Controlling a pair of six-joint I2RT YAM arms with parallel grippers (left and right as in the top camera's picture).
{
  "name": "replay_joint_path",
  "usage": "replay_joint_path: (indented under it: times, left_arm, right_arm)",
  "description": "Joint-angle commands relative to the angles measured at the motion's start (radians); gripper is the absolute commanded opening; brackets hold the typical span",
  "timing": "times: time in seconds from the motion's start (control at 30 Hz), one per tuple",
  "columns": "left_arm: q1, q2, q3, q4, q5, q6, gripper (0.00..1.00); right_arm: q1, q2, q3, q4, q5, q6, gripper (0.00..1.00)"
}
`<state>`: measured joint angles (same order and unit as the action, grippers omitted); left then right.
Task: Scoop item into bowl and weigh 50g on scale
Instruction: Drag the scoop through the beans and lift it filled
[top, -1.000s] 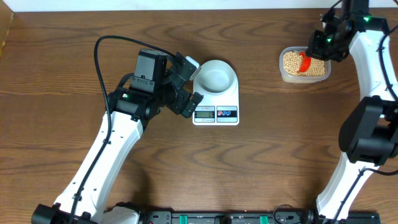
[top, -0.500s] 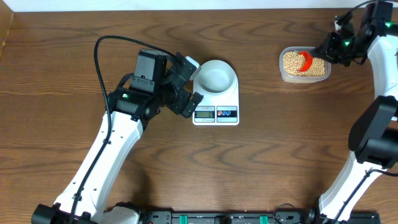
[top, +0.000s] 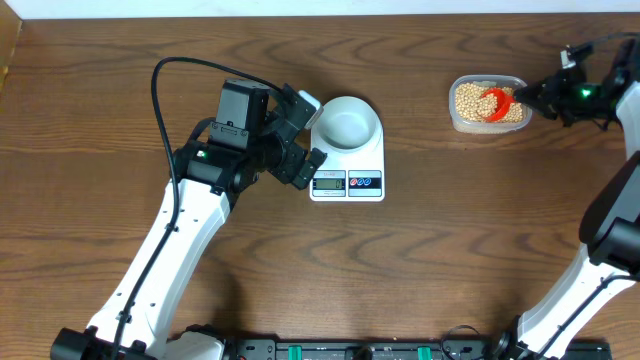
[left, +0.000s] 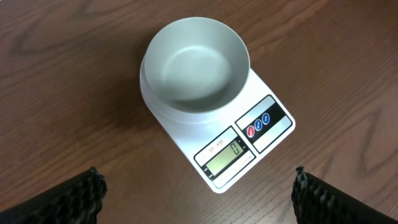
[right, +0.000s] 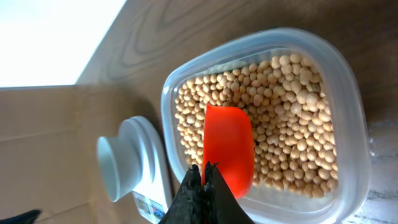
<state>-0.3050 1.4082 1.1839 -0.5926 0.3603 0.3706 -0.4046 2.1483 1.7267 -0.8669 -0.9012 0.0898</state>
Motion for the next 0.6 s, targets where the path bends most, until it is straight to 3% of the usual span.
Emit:
replay_joint_path:
  times: [0.0,0.57]
  left_arm:
    - [0.000,0.008,-0.002,0.003,-0.003,0.002,0.98]
    - [0.000,0.008,-0.002,0.003,-0.003,0.002,0.98]
  right_arm:
    - [-0.024,0.014,-0.011,0.004,-0.128,-0.022,0.01]
    - [-0.036,0.014,-0.010,0.053,-0.262,-0.035,0.01]
